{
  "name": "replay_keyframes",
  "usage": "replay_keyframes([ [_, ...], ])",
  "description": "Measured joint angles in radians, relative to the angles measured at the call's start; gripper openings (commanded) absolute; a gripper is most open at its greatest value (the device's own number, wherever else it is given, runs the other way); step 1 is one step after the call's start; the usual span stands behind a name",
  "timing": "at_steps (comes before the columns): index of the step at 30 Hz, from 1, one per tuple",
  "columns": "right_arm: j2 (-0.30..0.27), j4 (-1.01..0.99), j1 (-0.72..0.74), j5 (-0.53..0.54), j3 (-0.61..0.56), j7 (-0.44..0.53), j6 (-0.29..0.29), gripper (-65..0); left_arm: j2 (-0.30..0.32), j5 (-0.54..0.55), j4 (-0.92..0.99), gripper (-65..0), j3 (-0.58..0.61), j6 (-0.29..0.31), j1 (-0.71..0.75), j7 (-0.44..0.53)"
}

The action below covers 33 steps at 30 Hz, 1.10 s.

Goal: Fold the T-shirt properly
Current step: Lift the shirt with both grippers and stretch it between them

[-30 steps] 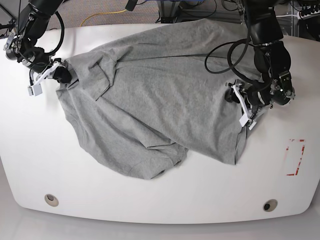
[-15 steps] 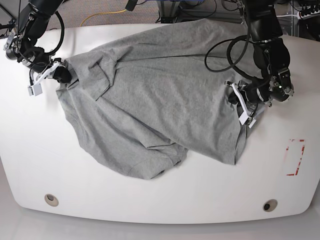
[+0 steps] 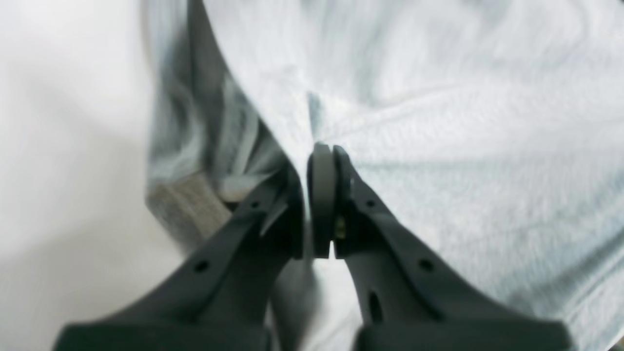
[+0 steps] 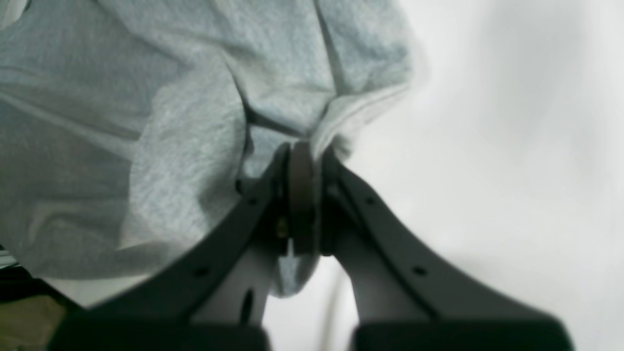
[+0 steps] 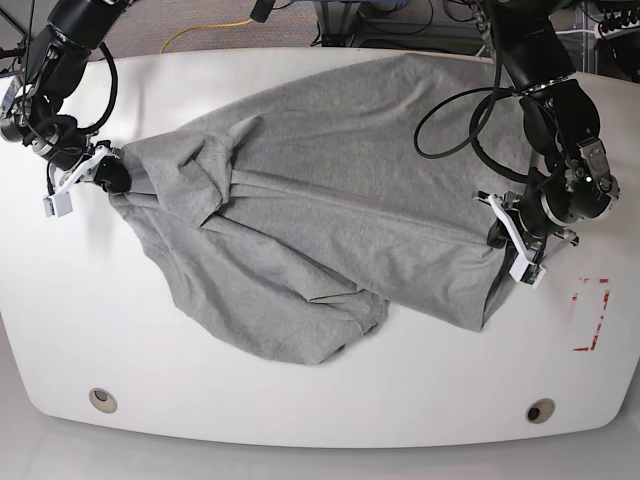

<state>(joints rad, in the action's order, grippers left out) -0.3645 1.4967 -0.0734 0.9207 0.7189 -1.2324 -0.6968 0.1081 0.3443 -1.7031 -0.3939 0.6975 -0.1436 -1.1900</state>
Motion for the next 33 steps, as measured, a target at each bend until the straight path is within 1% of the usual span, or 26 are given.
replay_keyframes([
  [4,-0.020,-0.002,0.056,-0.005,0.000,-0.003,0.000,-65.0,0.003,0.058,-0.094,-65.0,0.000,0.000,-0.059,-0.060],
  [7,-0.024,-0.001,0.100,-0.005,-0.002,0.000,0.000,-65.0,0.007,0.112,-0.162,-65.0,-0.006,0.000,-0.124,-0.097],
  [11,-0.051,-0.005,0.177,-0.087,-0.045,-0.011,0.000,-65.0,0.015,0.121,-0.184,-65.0,-0.021,0.000,-0.217,-0.163],
  [12,-0.056,-0.006,0.199,-0.090,-0.061,-0.010,0.000,-65.0,0.021,0.123,-0.185,-65.0,-0.021,0.000,-0.238,-0.172],
  [16,-0.081,-0.005,0.303,-0.084,-0.099,-0.007,-0.002,-65.0,0.055,0.124,-0.187,-65.0,-0.018,0.000,-0.338,-0.179],
  [21,-0.138,-0.006,0.426,-0.096,-0.142,-0.008,0.000,-65.0,0.091,0.127,-0.184,-65.0,-0.016,0.000,-0.456,-0.180],
  [25,-0.194,-0.007,0.565,-0.092,-0.233,-0.008,-0.005,-65.0,0.113,0.132,-0.153,-65.0,-0.014,0.000,-0.587,-0.179],
  [27,-0.210,-0.015,0.629,-0.084,-0.267,-0.002,-0.003,-65.0,0.116,0.126,-0.133,-65.0,-0.015,0.000,-0.643,-0.180],
  [33,-0.274,-0.105,0.849,-0.079,-0.375,-0.012,-0.006,-65.0,0.163,0.139,-0.064,-65.0,-0.015,0.001,-0.830,-0.180],
])
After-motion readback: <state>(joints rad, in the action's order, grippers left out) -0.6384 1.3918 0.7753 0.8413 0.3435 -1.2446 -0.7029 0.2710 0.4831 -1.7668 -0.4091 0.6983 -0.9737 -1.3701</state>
